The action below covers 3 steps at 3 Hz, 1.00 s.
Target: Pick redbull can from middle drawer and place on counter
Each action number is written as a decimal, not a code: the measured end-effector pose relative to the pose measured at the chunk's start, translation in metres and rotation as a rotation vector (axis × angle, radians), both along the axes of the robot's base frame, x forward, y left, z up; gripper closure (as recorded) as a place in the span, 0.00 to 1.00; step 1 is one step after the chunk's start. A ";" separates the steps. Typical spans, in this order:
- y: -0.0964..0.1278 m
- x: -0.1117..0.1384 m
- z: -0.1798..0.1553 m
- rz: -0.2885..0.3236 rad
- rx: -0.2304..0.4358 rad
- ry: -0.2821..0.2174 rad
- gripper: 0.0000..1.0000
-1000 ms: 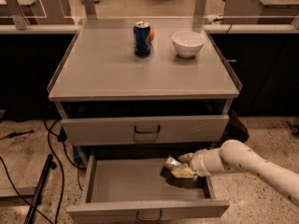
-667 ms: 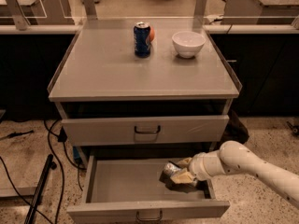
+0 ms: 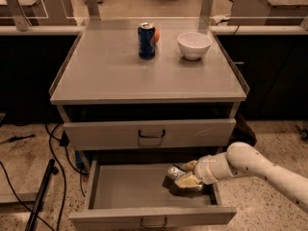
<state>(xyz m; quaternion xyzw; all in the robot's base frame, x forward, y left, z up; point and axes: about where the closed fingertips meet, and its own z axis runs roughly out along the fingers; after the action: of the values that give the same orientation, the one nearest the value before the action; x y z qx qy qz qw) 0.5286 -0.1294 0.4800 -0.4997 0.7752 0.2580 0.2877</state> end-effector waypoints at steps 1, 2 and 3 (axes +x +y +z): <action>0.008 -0.003 0.053 0.059 0.018 -0.014 1.00; 0.017 -0.002 0.157 0.147 -0.016 -0.056 1.00; 0.022 0.008 0.243 0.200 -0.075 -0.129 1.00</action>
Offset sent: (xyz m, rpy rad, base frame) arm -0.0050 0.0120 0.2273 -0.0377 -0.0750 0.1985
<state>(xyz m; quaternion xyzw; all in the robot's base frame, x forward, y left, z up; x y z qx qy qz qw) 0.5364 -0.1075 0.7235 -0.6005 0.7104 0.2237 0.2909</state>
